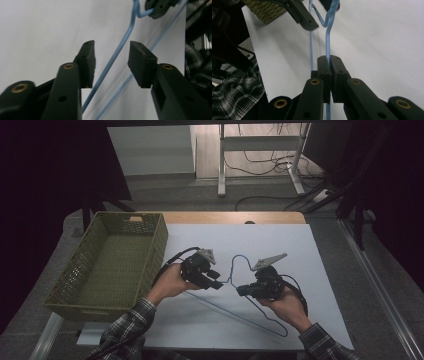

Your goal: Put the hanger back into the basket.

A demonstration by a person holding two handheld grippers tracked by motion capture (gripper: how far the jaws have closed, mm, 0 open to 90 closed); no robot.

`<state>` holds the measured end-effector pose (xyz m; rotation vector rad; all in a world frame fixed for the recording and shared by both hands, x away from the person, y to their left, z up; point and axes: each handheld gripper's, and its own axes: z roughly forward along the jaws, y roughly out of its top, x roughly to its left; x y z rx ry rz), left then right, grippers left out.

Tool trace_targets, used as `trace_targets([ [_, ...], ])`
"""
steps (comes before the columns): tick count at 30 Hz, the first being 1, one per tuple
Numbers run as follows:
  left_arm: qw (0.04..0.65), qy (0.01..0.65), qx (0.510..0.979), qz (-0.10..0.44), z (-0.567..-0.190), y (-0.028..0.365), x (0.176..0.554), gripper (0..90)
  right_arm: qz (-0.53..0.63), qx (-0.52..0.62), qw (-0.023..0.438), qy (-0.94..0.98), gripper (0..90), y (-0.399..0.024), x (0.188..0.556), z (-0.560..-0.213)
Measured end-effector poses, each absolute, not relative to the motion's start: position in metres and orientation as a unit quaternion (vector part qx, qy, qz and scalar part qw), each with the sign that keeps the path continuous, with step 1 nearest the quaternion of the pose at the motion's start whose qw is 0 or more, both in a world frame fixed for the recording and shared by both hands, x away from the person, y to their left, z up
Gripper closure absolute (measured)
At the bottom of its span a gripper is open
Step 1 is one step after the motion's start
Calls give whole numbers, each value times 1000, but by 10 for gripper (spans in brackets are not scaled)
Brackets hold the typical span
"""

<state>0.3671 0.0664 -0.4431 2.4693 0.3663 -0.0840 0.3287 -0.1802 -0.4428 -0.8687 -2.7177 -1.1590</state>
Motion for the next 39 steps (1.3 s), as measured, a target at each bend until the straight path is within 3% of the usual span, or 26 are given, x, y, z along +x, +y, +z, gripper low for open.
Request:
trace_targets([
  [4, 300, 113, 947, -34, -443, 62, 367, 683, -373, -274, 30, -886, 873, -180, 328, -443],
  [5, 294, 108, 949, -34, -443, 61, 367, 754, -377, -269, 32, -885, 873, -180, 328, -442],
  [11, 284, 75, 956, -26, -441, 57, 362, 863, -362, -257, 8, -896, 866, -180, 330, -439],
  [15, 298, 107, 948, -29, -435, 59, 357, 872, -354, -251, -18, -901, 818, -179, 331, -433],
  [16, 304, 121, 944, -30, -433, 60, 355, 873, -356, -253, -35, -899, 690, -180, 331, -429],
  [19, 311, 145, 939, -23, -425, 64, 352, 874, -363, -258, -49, -894, 625, -183, 329, -423],
  [21, 321, 167, 932, -19, -420, 69, 352, 873, -385, -275, -70, -878, 471, -191, 326, -412],
  [24, 342, 216, 915, -4, -411, 83, 353, 873, -407, -302, -88, -858, 401, -201, 320, -402],
  [31, 358, 264, 895, 22, -396, 104, 354, 873, -428, -323, -113, -836, 283, -221, 306, -397],
  [39, 376, 314, 870, 57, -371, 136, 354, 873, -446, -360, -117, -811, 202, -240, 300, -400],
])
